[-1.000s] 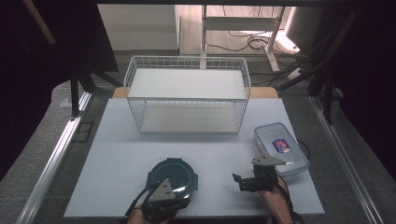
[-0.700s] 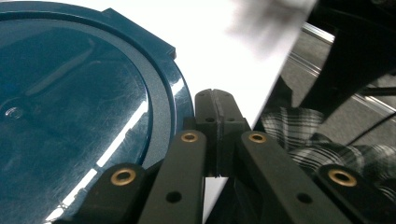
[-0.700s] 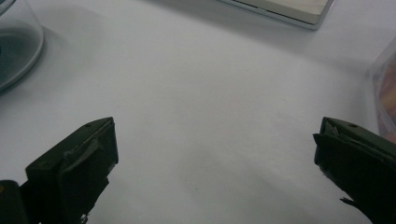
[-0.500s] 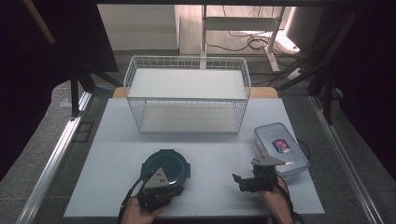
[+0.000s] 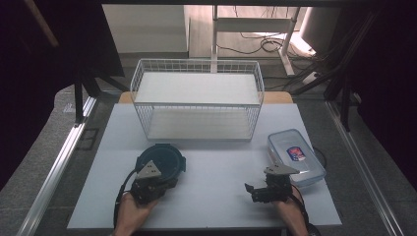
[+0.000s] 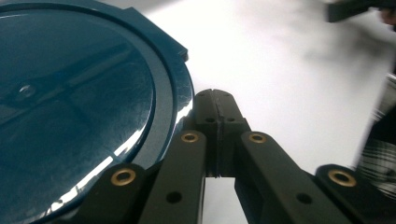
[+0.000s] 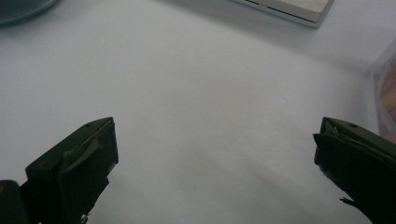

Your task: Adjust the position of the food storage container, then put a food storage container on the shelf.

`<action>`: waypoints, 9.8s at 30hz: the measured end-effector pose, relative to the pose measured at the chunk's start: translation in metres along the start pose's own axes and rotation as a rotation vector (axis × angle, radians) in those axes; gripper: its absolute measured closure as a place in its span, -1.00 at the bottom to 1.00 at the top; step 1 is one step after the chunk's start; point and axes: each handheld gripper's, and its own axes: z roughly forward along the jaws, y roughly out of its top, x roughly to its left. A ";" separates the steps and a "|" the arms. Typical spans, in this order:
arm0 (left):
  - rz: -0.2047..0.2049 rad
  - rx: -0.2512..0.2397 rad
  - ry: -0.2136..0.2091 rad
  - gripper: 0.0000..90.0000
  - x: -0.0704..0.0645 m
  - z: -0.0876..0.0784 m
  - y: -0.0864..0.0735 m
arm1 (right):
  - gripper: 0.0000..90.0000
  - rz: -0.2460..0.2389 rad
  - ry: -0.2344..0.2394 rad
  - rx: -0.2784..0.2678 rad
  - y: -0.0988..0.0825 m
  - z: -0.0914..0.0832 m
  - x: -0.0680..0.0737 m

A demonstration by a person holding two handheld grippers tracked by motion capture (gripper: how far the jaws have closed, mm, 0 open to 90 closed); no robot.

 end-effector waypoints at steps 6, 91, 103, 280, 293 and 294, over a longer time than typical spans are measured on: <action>-0.044 -0.018 0.028 1.00 0.017 -0.003 0.001 | -1.00 -0.012 -0.005 0.010 0.000 0.002 0.001; -0.019 -0.079 -0.022 -0.64 0.016 0.005 -0.022 | 0.99 0.257 -0.484 0.000 -0.011 -0.083 -0.155; -0.022 -0.060 -0.009 -0.65 0.019 0.006 -0.022 | 0.99 0.263 -0.276 0.107 -0.026 -0.067 -0.148; -0.225 0.071 -0.357 -0.39 0.033 0.016 -0.003 | -0.38 0.179 0.511 0.170 0.046 0.026 0.025; -0.264 -0.027 -0.338 0.12 0.027 0.003 -0.006 | 0.16 0.243 0.442 0.108 0.044 -0.001 0.026; -0.271 -0.028 -0.345 0.13 0.027 0.003 -0.007 | 0.16 0.248 0.447 0.110 0.044 -0.001 0.025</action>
